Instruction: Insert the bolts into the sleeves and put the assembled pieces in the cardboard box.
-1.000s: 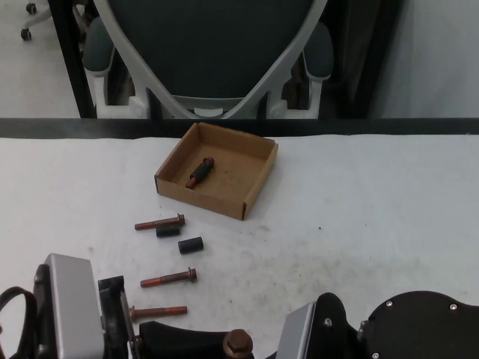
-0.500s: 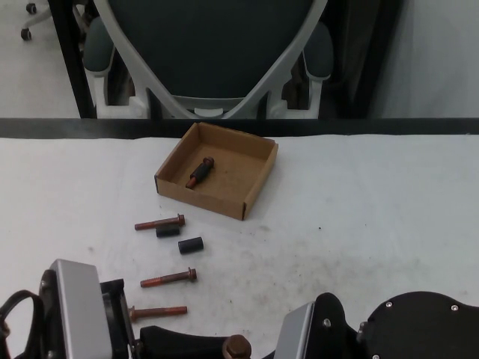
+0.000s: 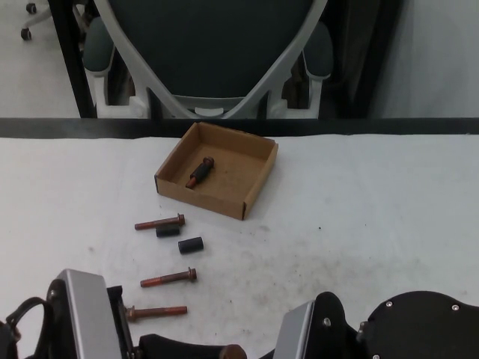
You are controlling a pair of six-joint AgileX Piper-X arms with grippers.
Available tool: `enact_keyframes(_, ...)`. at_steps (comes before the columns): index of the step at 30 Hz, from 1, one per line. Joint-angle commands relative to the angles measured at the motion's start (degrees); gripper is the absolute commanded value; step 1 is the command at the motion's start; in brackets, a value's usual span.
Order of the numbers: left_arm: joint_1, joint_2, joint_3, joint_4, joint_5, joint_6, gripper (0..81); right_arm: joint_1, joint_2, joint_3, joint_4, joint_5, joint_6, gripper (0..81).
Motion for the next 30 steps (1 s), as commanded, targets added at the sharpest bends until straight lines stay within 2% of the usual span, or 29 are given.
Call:
enact_keyframes(1,0.1,0.0,0.1,1.3,-2.2,0.6,9.9,0.1,-0.9,-0.8,-1.5,-0.3,-0.1,0.2)
enact_keyframes(4,0.1,0.0,-0.1,1.3,-2.2,0.6,26.2,0.1,-0.9,-0.8,-1.5,-0.3,-0.1,0.2)
enact_keyframes(7,0.1,0.0,-0.3,1.2,-3.6,-0.2,47.6,0.1,-0.9,-0.8,-1.5,-0.3,-0.1,0.2)
enact_keyframes(9,0.1,0.0,-0.3,1.1,-4.9,-1.3,54.7,0.1,-0.9,-0.8,-1.5,-0.3,-0.1,0.2)
enact_keyframes(17,0.1,-0.1,-2.6,0.5,-12.2,2.5,52.9,0.1,-0.9,-0.8,-1.5,-0.3,-0.1,0.2)
enact_keyframes(23,0.1,-0.4,-5.3,2.0,-12.0,3.1,52.9,0.1,-0.9,-0.8,-1.5,-0.2,-0.1,0.2)
enact_keyframes(30,0.1,-4.5,-7.3,12.8,-8.1,0.5,52.9,-0.2,-0.9,-0.8,-1.5,4.7,-1.3,0.2)
